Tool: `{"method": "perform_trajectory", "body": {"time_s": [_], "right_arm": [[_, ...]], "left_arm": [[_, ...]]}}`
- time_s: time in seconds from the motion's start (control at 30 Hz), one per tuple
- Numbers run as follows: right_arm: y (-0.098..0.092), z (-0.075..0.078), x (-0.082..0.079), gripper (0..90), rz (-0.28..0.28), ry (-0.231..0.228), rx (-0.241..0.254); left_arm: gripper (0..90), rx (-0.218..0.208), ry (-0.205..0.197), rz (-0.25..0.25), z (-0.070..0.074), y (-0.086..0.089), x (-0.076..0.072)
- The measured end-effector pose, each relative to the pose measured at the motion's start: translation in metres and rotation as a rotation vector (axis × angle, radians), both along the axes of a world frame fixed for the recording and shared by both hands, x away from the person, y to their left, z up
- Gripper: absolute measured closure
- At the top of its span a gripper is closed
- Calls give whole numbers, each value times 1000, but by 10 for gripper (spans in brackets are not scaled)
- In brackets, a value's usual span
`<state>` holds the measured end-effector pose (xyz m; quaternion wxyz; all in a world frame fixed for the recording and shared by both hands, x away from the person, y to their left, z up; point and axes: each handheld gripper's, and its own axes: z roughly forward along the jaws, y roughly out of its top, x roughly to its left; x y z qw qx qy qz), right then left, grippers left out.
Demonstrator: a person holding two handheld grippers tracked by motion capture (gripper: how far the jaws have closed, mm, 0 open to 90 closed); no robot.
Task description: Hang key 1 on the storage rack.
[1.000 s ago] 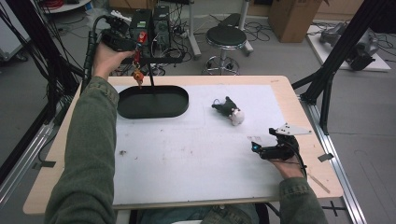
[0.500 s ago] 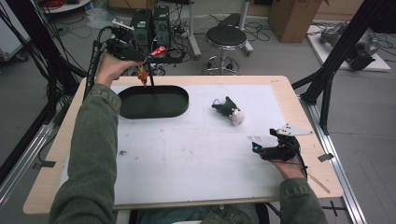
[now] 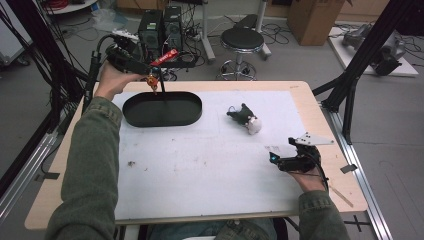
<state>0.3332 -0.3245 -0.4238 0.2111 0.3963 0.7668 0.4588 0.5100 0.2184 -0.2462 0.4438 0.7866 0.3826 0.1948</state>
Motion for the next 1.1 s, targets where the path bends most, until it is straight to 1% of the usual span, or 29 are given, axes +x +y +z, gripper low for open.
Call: {"method": "perform_trajectory", "body": {"time_s": [0.03, 0.07, 0.1, 0.13, 0.2, 0.23, 0.27, 0.4, 0.47, 0.53, 0.57, 0.6, 0.63, 0.67, 0.7, 0.73, 0.77, 0.87, 0.9, 0.97, 1.07, 1.1], "right_arm": [[0, 0, 0, 6, -1, -5, -2], [0, 0, -1, 6, -5, 0, 1], [0, 1, -2, 6, -6, -3, -3], [0, 1, -2, 6, -9, -5, -3], [-1, 1, -2, 6, -11, -3, 1], [-1, 1, -2, 6, -13, -2, 3], [-1, 1, -2, 6, -16, 1, 2], [-1, 1, -3, 6, -15, -2, 4], [-1, 1, -3, 6, -13, -4, 1], [-1, 1, -2, 6, -14, -2, 3], [-1, 1, -3, 6, -16, 1, 4], [-1, 1, -3, 6, -16, 1, 4], [-2, 1, -2, 6, -16, -4, 5], [-2, 1, -2, 6, -16, -4, 5], [-2, 1, -2, 6, -14, -5, 5], [-2, 1, -2, 6, -14, -4, 6], [-2, 1, -2, 6, -13, -5, 5], [-2, 1, -2, 6, -16, -6, 8], [-2, 2, -2, 6, -17, -10, 10], [-3, 2, -3, 6, -23, -11, 9], [-3, 2, -3, 6, -24, -16, 12], [-3, 3, -4, 6, -21, -17, 13]], "left_arm": [[17, -4, 1, -2, -1, 2, -4], [17, -4, 1, -2, -1, 2, -4], [17, 8, 7, 8, -5, 7, -10], [17, 9, 11, 16, -8, 10, -13], [17, 2, 14, 20, -10, 12, -15], [17, -12, 19, 30, -16, 16, -19], [17, -15, 21, 36, -19, 17, -21], [17, 2, 20, 31, -27, 16, -29], [17, 8, 11, 24, -28, 15, -33], [17, 5, 15, 5, -29, 13, -38], [17, 11, 20, -10, -29, 11, -41], [17, 11, 20, -10, -29, 11, -41], [17, 31, 13, -23, -30, 8, -45], [17, 31, 13, -23, -30, 8, -45], [17, 39, 0, -24, -29, 6, -49], [17, 39, 0, -24, -29, 6, -49], [17, 29, -5, -22, -30, 6, -53], [17, 20, -4, -20, -33, 7, -56], [17, 21, 6, -11, -38, 8, -59], [17, 30, 11, 0, -44, 8, -63], [17, 31, 16, 8, -47, 10, -67], [17, 34, 19, 16, -49, 12, -71]]}}
